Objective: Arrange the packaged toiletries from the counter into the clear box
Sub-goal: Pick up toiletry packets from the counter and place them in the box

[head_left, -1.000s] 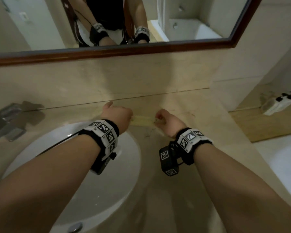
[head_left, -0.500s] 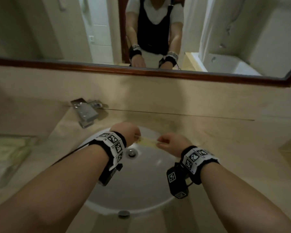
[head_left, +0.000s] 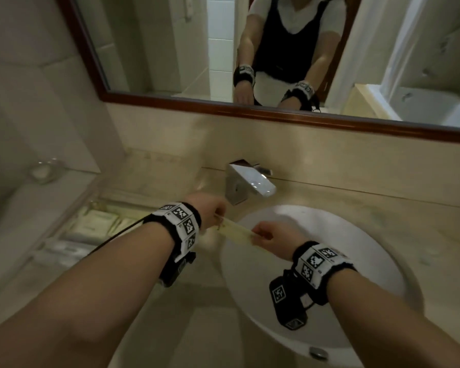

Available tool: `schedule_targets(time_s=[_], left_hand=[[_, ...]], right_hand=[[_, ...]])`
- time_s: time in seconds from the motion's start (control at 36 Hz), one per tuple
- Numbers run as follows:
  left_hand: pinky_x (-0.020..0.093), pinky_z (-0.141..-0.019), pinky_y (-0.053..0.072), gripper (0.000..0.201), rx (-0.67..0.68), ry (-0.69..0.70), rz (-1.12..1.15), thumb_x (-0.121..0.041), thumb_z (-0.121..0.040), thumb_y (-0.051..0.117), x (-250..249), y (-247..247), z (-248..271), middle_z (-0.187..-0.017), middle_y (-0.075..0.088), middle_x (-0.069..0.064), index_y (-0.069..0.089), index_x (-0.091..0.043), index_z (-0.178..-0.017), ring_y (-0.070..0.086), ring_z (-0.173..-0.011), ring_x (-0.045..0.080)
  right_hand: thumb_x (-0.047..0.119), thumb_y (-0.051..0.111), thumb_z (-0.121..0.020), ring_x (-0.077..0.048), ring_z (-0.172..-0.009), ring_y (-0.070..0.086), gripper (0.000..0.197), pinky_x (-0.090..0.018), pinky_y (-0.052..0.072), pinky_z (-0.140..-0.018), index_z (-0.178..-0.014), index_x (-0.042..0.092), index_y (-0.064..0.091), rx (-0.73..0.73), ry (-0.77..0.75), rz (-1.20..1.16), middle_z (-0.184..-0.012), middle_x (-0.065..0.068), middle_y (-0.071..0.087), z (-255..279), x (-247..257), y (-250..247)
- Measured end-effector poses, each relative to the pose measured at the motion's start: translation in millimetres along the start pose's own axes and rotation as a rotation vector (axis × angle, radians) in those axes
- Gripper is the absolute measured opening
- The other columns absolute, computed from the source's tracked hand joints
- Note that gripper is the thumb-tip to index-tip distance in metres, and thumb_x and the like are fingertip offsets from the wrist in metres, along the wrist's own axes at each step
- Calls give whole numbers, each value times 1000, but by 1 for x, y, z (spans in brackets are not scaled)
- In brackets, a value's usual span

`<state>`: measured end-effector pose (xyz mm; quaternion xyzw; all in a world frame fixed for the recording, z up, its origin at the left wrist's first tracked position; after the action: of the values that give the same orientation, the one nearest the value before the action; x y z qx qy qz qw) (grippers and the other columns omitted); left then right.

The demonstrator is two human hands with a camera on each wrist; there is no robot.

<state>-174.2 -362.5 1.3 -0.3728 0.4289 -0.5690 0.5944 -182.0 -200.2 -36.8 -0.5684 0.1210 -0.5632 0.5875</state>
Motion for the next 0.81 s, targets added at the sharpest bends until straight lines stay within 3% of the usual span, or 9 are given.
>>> schedule_targets(time_s=[0.14,0.28,0.33,0.56,0.69,0.81], left_hand=[[30,-85,46,23,-38,-55,74,-26,-92,54,74,-9,12,-116,63,5,62,-17,-111,59,-107,24],[30,-89,46,22,-105,-122,85,-25,-91,56,145,-20,23,-117,65,2,66,-18,-110,59,-108,22],[30,-90,45,21,-131,-130,67,-25,-91,56,168,-22,25,-117,65,1,67,-19,-108,59,-108,21],[31,-91,47,20,-95,-162,108,-20,-89,60,239,-6,25,-114,67,1,67,-18,-108,60,-107,20],[31,-91,47,21,-77,-188,89,-26,-89,59,259,4,28,-117,65,0,66,-20,-109,59,-109,21],[28,-88,46,18,-79,-210,80,-21,-88,60,272,13,27,-114,66,1,67,-17,-104,60,-107,21]], right_hand=[[31,50,-95,-10,-85,49,25,-20,32,-76,-113,22,65,-70,-73,12,-104,1,65,-28,60,14],[31,50,-95,-21,-102,58,26,-29,45,-84,-112,20,66,-182,-104,-5,-111,-4,63,-67,115,29],[31,50,-95,-22,-104,58,25,-29,44,-84,-111,20,66,-207,-107,0,-111,-4,62,-80,134,37],[29,48,-96,-21,-110,57,26,-31,47,-88,-117,22,62,-160,-100,75,-118,-1,61,-115,185,62],[30,50,-94,-20,-105,61,23,-29,49,-83,-114,25,61,-150,-113,95,-115,1,64,-126,199,71],[29,49,-95,-19,-103,59,21,-26,44,-76,-112,24,60,-164,-116,140,-114,2,61,-134,210,78]])
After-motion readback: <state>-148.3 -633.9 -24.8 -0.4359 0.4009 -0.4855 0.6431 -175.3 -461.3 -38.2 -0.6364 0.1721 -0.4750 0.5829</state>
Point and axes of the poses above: each hand's wrist, its own z-axis away from the middle knuckle, its own y-axis out of the palm, x = y × z, the point moved 6 cm from there along -z, towards the middle knuckle
